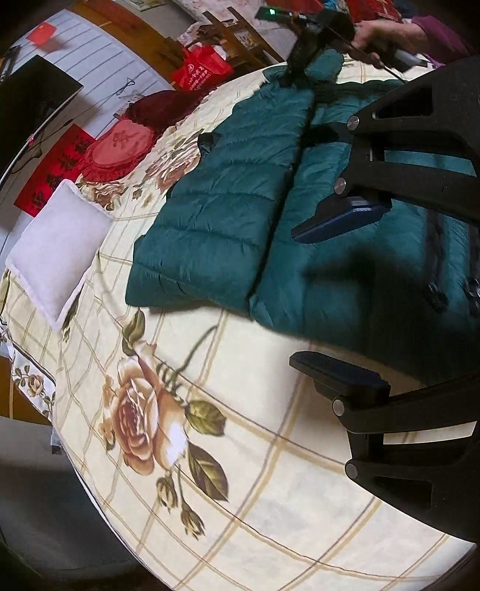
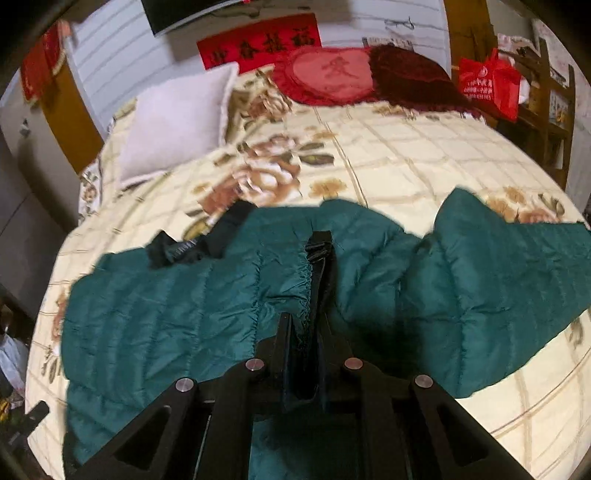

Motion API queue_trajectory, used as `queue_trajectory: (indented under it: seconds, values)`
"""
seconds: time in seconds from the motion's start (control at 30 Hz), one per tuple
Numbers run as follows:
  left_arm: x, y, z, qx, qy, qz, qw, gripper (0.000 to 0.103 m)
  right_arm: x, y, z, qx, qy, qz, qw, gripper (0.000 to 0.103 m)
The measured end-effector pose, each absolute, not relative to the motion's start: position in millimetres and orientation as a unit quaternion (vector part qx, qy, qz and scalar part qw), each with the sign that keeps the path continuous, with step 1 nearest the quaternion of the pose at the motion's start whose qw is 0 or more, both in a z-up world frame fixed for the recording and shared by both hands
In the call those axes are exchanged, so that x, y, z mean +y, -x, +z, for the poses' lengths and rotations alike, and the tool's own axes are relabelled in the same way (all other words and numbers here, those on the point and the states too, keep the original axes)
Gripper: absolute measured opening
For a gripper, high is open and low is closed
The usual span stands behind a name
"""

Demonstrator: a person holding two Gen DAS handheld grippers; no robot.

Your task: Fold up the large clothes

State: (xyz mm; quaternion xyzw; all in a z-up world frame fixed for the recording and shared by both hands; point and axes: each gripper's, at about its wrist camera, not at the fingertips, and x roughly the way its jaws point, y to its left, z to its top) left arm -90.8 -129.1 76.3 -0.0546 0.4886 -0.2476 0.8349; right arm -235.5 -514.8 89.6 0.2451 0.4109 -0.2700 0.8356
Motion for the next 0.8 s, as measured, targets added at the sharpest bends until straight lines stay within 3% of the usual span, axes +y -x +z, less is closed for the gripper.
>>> queue_trajectory:
  seconds: [0.1,0.23,0.43,0.6,0.8]
  values:
    - [-143,88,84,0.478,0.041,-0.248,0.842,0.061,-522,237,84,0.431,-0.273,-0.265,0.819,0.012]
    - [-160,77,92,0.465,0.026,-0.246,0.850,0.061,-504,250,107,0.404,-0.237,-0.274,0.840,0.036]
    - [-197,50,85,0.461,0.002,-0.225,0.858,0.061,-469,227,126,0.397,-0.205,-0.219,0.867,0.037]
    - [-227,35,61,0.478,-0.034,-0.202,0.854,0.061,-450,181,80,0.456,-0.169,-0.201,0.851,0.037]
    - [-237,35,47,0.472,-0.044,-0.195,0.859,0.064,-463,154,52,0.455,-0.157,-0.231,0.846,0.037]
